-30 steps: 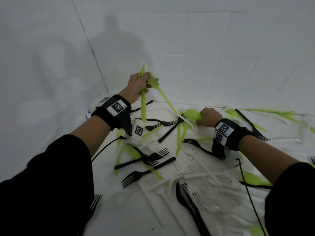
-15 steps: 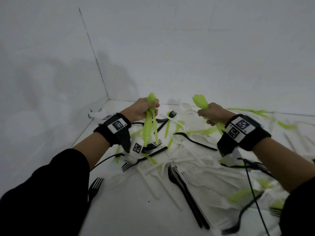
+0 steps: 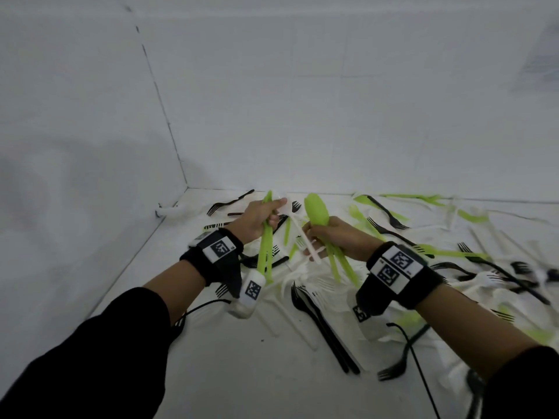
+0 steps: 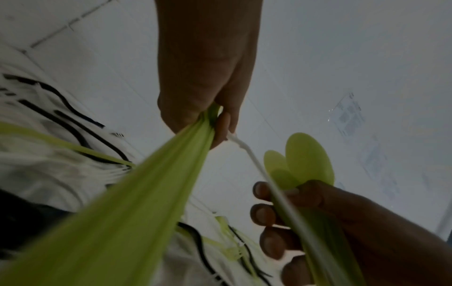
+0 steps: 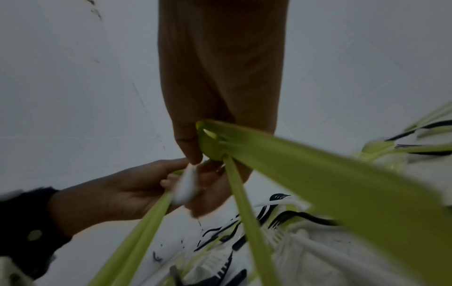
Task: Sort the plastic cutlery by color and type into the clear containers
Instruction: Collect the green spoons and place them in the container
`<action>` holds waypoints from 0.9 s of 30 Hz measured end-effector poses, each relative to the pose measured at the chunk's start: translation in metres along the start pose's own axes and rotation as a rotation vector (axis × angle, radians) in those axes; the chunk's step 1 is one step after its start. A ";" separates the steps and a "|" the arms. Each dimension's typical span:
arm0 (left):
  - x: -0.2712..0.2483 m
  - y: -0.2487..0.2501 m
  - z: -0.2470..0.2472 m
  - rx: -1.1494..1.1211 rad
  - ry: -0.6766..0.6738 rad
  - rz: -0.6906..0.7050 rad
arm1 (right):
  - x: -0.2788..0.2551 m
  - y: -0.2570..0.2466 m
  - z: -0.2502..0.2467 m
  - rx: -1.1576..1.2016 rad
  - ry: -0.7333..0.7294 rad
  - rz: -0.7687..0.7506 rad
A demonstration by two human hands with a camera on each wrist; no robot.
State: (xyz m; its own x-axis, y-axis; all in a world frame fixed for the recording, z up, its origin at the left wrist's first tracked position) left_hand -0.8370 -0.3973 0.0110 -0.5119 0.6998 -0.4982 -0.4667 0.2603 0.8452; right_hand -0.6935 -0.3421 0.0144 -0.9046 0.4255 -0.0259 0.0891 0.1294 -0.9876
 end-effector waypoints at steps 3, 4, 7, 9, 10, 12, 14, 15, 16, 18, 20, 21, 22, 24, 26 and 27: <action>-0.004 -0.019 -0.008 0.255 0.013 -0.056 | 0.000 0.002 -0.011 -0.023 0.149 -0.014; -0.005 -0.028 -0.008 0.374 -0.002 -0.070 | 0.000 0.003 -0.016 -0.036 0.190 -0.018; -0.008 -0.058 -0.006 0.698 -0.092 -0.077 | -0.001 0.010 -0.008 -0.117 0.138 0.004; -0.010 -0.066 -0.004 0.772 -0.126 -0.056 | -0.001 0.019 -0.003 -0.159 0.123 0.051; -0.009 -0.066 -0.004 0.773 -0.124 -0.042 | 0.000 0.024 -0.002 -0.180 0.134 0.081; -0.009 -0.062 -0.005 0.717 -0.100 -0.016 | -0.002 0.033 0.000 -0.219 0.145 0.145; -0.009 -0.057 -0.006 0.591 -0.065 -0.011 | -0.003 0.038 0.004 -0.247 0.130 0.173; -0.010 -0.053 -0.005 0.521 -0.054 -0.002 | -0.003 0.040 0.005 -0.265 0.125 0.172; -0.011 -0.049 -0.003 0.451 -0.049 0.017 | -0.003 0.040 0.007 -0.296 0.121 0.167; -0.015 -0.044 0.003 0.331 -0.039 0.044 | -0.002 0.038 0.011 -0.386 0.109 0.142; -0.017 -0.043 0.011 0.263 -0.049 0.055 | -0.001 0.034 0.018 -0.463 0.090 0.102; -0.018 -0.045 0.017 0.251 -0.073 0.061 | -0.001 0.031 0.021 -0.490 0.080 0.077; -0.019 -0.046 0.023 0.247 -0.089 0.074 | 0.000 0.028 0.025 -0.508 0.068 0.050; -0.017 -0.047 0.026 0.225 -0.055 0.101 | 0.002 0.024 0.030 -0.479 0.068 0.001; -0.014 -0.046 0.025 0.172 -0.009 0.103 | 0.003 0.020 0.024 -0.323 0.146 -0.013; -0.013 -0.046 0.024 0.141 -0.005 0.093 | 0.004 0.021 0.021 -0.234 0.184 -0.010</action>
State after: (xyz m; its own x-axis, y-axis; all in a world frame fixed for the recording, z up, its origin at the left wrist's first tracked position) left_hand -0.7915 -0.4022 -0.0165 -0.5443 0.7286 -0.4158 -0.3116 0.2846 0.9066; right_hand -0.7041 -0.3565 -0.0093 -0.8171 0.5756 0.0334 0.1938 0.3287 -0.9244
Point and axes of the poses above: each hand's wrist, its own x-axis towards the middle knuckle, its own z-axis out of the palm, y = z × x, the point moved 7 cm from there along x, towards the middle knuckle, and after that the axes turned 13 degrees about -z, right-handed, at the moved point
